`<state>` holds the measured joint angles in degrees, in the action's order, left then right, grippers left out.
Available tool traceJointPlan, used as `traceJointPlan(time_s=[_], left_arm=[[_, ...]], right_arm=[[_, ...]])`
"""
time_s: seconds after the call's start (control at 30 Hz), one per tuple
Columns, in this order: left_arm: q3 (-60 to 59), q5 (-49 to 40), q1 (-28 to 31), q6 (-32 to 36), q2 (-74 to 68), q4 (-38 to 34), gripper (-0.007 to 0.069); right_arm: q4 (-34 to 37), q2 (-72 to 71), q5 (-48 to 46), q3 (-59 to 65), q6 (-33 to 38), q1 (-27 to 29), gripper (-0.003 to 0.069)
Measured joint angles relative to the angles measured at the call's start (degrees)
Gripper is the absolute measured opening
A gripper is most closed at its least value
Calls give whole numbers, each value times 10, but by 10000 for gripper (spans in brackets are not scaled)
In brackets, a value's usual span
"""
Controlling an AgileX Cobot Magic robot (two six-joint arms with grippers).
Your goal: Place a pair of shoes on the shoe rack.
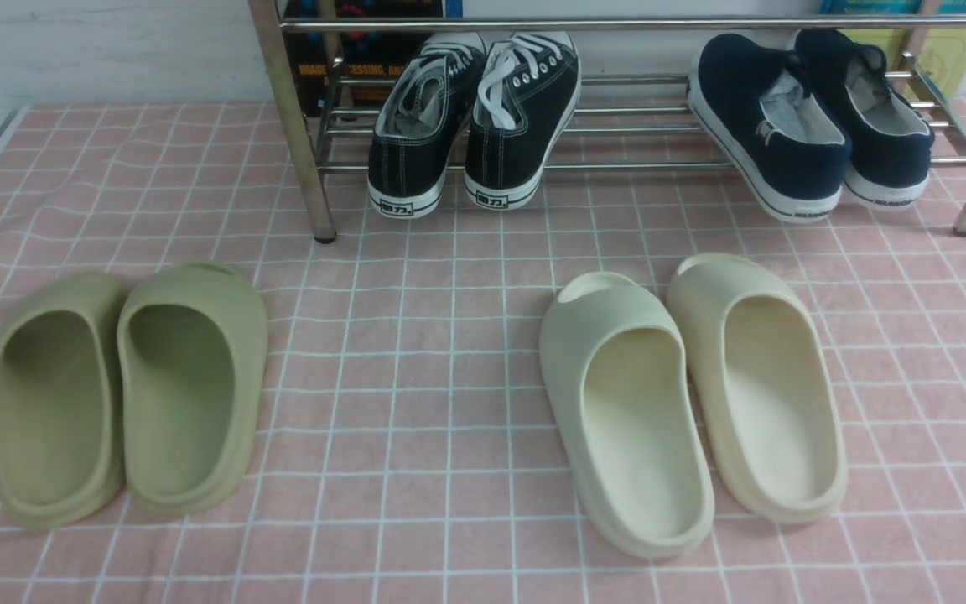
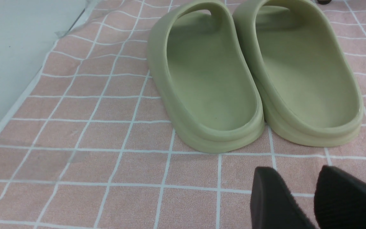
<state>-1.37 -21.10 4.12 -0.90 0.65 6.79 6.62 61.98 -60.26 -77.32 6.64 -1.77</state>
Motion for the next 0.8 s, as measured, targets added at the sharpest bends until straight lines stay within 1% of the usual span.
traceJointPlan(time_s=[0.03,0.13,0.2,0.23,0.27,0.33,0.47,0.63,0.67,0.73,0.77,0.8], left_arm=[[0,0,0,0,0,0,239],[0,0,0,0,0,0,239],[0,0,0,0,0,0,239],[0,0,0,0,0,0,239],[0,0,0,0,0,0,239],[0,0,0,0,0,0,239],[0,0,0,0,0,0,239],[0,0,0,0,0,1,239],[0,0,0,0,0,1,239],[0,0,0,0,0,1,239],[0,0,0,0,0,1,239],[0,0,0,0,0,1,239]], right_arm=[[1,-9,0,7,0,0,-18],[19,-160,67,117,0,0,-18],[27,-209,82,154,0,0,-18],[27,-214,82,154,0,0,-18],[31,-252,89,182,0,0,-18],[36,-284,92,207,0,0,-16],[38,-336,92,233,0,0,-15],[51,-474,110,278,2,0,-13],[51,-516,129,298,4,0,-13],[50,-545,150,312,7,0,-13],[44,-588,192,351,13,0,-13],[38,-610,213,371,15,0,-13]])
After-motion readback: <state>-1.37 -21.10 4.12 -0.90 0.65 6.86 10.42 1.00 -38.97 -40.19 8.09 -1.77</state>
